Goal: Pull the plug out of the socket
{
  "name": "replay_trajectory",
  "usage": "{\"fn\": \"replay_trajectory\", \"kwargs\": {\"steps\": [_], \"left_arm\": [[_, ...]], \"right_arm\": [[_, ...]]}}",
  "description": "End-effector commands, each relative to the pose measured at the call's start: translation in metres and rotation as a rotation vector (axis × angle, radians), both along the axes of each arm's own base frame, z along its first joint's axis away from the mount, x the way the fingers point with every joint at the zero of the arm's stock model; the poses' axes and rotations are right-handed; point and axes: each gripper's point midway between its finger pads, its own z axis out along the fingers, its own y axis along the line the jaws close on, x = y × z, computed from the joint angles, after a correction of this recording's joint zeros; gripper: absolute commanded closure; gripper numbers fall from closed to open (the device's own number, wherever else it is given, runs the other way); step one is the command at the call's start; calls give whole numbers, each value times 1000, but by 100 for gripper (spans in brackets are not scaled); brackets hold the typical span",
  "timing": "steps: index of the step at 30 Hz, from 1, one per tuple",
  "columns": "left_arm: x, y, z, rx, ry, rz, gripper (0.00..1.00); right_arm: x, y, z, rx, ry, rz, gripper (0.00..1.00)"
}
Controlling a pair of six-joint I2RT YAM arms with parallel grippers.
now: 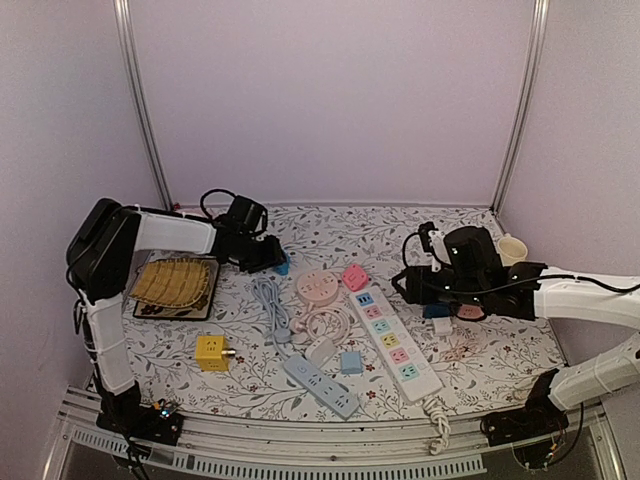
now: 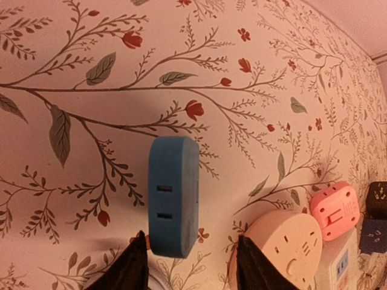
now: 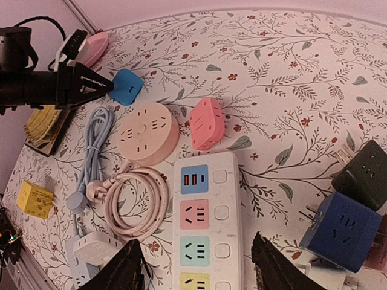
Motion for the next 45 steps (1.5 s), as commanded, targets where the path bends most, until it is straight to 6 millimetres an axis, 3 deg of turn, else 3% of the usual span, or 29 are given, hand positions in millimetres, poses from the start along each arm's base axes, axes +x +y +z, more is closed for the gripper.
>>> {"fn": "replay_trajectory", "kwargs": {"steps": [1,7,15,17,18,20,27,31,35,38,45], "left_arm": [[-9,5,40,-35,-74,-22,45],[-29,10,60,-54,-117,-38,37],[-63,2,92,-55,-225,-92,18],[-71,1,102,-51,-266,-99,14],[-74,2,108,-49,-289,-101,5],[-80,3,115,-50,-333,-107,3],[-89,21,116,-37,-373,-85,3],[-87,41,117,-13,-377,-42,3],[-81,76,119,7,-390,70,3],[-79,102,123,36,-422,145,3],[-74,161,119,193,-480,268,3]], "right_arm": [[-3,-18,-7,-20,5,-52,38],[-8,-31,-10,-24,9,-82,35],[-4,-72,-13,-44,-14,-183,19],[4,-88,-16,-45,-4,-221,12],[9,-97,-17,-45,-2,-240,7],[22,-113,-15,-32,-1,-282,0],[70,-175,-7,-70,-48,-495,1],[90,-206,6,-63,-162,-575,1],[98,-243,21,-122,-336,-691,1],[102,-258,28,-163,-459,-715,1],[106,-289,6,-273,-571,-809,1]]}}
